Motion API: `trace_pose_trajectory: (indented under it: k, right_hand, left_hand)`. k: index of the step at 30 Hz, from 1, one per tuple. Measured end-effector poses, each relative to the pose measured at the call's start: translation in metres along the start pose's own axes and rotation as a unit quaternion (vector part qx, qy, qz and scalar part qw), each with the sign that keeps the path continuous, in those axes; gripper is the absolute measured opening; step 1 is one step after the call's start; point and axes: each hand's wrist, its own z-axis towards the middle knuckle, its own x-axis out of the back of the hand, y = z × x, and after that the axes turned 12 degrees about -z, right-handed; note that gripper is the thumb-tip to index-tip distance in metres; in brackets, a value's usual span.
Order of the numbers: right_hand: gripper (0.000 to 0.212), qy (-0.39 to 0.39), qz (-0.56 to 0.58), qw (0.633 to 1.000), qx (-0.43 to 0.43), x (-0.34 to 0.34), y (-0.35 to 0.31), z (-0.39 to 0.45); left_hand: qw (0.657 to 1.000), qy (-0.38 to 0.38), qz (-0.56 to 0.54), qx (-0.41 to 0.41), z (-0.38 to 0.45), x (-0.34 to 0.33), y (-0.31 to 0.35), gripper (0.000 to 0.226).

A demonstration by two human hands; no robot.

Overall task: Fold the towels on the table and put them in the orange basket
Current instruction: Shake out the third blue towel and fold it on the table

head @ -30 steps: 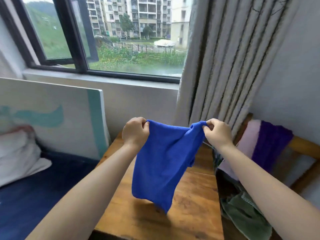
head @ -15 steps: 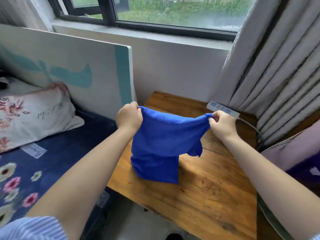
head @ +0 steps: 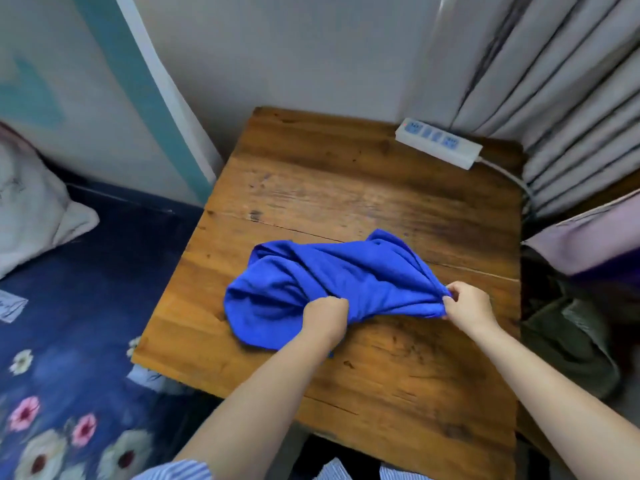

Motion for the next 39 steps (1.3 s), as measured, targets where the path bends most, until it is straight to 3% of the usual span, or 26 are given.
trace_pose_trajectory:
  k: [4, 8, 10, 13, 18, 24, 27, 30, 35, 39]
  right_hand:
    - [0.019, -0.007, -0.003, 1.000, 0.007, -0.016, 0.007, -0.002]
    - [0.022, 0.030, 0.009, 0.999, 0.013, -0.024, 0.004, -0.004]
    - [0.022, 0.049, 0.016, 0.999, 0.001, -0.026, 0.002, -0.005]
    - [0.020, 0.062, 0.025, 0.998, -0.008, -0.029, -0.004, -0.009]
    - [0.022, 0.068, 0.005, 0.998, -0.018, -0.030, -0.009, -0.011]
    - [0.024, 0.055, -0.042, 0.997, -0.040, -0.027, -0.014, -0.017]
    - [0.024, -0.007, -0.181, 0.983, -0.042, -0.027, -0.031, -0.023]
    - [0.030, 0.036, -0.292, 0.956, 0.007, -0.032, -0.058, -0.032]
    - [0.020, 0.110, -0.176, 0.949, 0.237, -0.049, -0.113, -0.040]
    - [0.040, 0.037, -0.196, 0.955, 0.221, -0.073, -0.157, -0.033]
  left_hand:
    - [0.999, 0.007, -0.028, -0.013, -0.002, -0.008, -0.007, 0.022]
    - [0.980, 0.106, -0.161, 0.058, 0.005, 0.005, -0.027, 0.021]
    - [0.974, 0.139, -0.164, 0.078, 0.014, 0.012, -0.041, 0.024]
    - [0.986, 0.115, -0.097, 0.077, 0.026, 0.016, -0.057, 0.032]
    - [0.997, 0.070, 0.023, 0.025, 0.040, 0.019, -0.074, 0.026]
    - [0.991, 0.112, -0.052, -0.053, 0.008, 0.037, -0.097, 0.025]
    - [0.997, 0.067, -0.018, -0.032, -0.017, 0.043, -0.114, 0.024]
    - [0.999, 0.017, -0.028, -0.011, -0.035, 0.042, -0.128, 0.022]
    - [0.998, -0.001, -0.061, 0.022, -0.058, 0.021, -0.140, 0.024]
    - [0.996, -0.005, -0.077, 0.048, -0.071, 0.001, -0.151, 0.028]
